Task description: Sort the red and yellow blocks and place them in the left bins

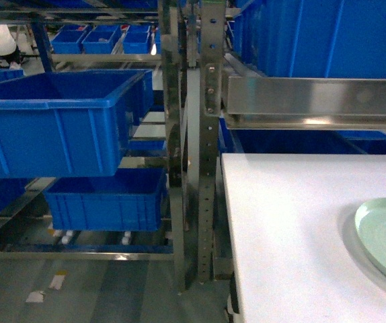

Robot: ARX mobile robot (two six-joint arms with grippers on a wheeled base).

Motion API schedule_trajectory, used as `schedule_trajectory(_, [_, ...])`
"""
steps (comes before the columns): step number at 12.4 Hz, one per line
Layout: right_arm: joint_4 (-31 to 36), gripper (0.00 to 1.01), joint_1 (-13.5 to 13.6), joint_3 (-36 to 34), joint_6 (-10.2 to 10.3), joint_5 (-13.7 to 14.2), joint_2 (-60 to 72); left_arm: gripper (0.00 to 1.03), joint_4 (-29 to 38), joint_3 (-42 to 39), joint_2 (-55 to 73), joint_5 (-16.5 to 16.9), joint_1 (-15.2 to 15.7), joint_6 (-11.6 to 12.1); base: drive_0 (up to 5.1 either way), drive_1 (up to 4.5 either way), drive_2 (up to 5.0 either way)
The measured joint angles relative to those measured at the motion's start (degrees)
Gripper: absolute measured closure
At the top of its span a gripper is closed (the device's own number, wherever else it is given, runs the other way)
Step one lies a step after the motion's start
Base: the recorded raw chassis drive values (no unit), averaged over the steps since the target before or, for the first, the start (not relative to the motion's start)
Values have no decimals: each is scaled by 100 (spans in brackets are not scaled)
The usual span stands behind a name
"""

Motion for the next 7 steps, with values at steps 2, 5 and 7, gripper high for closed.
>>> schedule_trajectory(2, [-11,74,0,-2,0,-2,0,76,9,0,0,-22,7,0,-506,235,235])
schedule_trajectory(5, [2,74,0,-2,0,-2,0,76,2,0,0,-13,0,0,-492,249,249])
schedule_trajectory(7, [0,74,0,-4,0,0,0,76,-7,-2,2,-15,0,0,-492,249,249])
